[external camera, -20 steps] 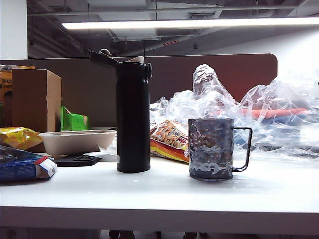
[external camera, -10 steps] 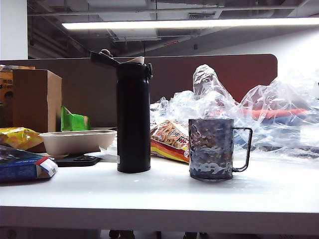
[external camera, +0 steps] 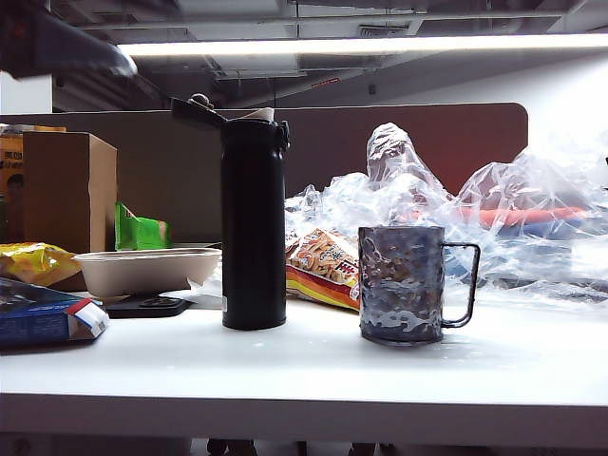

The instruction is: Pick up the black thermos, pour some water into the cup, then place the black thermos back on the table.

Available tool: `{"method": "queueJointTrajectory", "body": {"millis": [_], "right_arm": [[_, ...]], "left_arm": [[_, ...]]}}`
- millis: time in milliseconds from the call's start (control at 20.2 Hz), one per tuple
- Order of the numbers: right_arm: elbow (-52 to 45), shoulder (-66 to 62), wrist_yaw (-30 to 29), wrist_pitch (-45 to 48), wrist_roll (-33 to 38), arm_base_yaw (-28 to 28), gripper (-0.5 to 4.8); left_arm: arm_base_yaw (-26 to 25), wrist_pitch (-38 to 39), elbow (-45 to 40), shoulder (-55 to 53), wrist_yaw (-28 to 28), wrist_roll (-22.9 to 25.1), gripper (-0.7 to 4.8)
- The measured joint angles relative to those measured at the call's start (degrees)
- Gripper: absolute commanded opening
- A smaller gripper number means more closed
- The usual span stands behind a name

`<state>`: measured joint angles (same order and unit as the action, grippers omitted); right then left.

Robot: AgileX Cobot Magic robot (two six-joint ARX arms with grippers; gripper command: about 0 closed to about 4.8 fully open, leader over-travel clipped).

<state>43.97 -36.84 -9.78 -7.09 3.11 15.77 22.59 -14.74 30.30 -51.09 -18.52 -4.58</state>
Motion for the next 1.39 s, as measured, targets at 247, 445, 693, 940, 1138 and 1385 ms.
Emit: {"method": "queueJointTrajectory", "body": {"millis": [247, 445, 693, 940, 1138, 1385], "right_arm": [[-0.6, -5.1, 8.3, 0.7, 0.0, 12.4, 4.79], [-0.8, -9.0, 13.0, 0.7, 0.0, 19.5, 4.79], [-0.8, -13.1, 14.5, 0.6, 0.0, 21.2, 4.79], [-1.6, -14.1, 13.6, 0.5, 0.0, 21.0, 4.79], [-2.2, -14.1, 12.7, 0.5, -0.8, 21.0, 4.79], [-2.2, -14.1, 12.8, 0.2, -1.7, 21.0, 4.79]], "left_arm": [[5.3, -1.2, 0.0, -11.2, 7.3, 4.3, 4.79], [5.1, -6.9, 0.0, -18.6, 11.5, 3.9, 4.79], [5.1, -17.9, 0.0, -28.4, 12.1, 3.8, 4.79], [5.1, -29.0, 0.0, -35.6, 12.1, 3.7, 4.79], [5.1, -34.5, 0.3, -39.0, 10.8, 3.7, 4.79], [5.1, -35.3, 2.3, -42.1, 9.7, 3.7, 4.79]]}}
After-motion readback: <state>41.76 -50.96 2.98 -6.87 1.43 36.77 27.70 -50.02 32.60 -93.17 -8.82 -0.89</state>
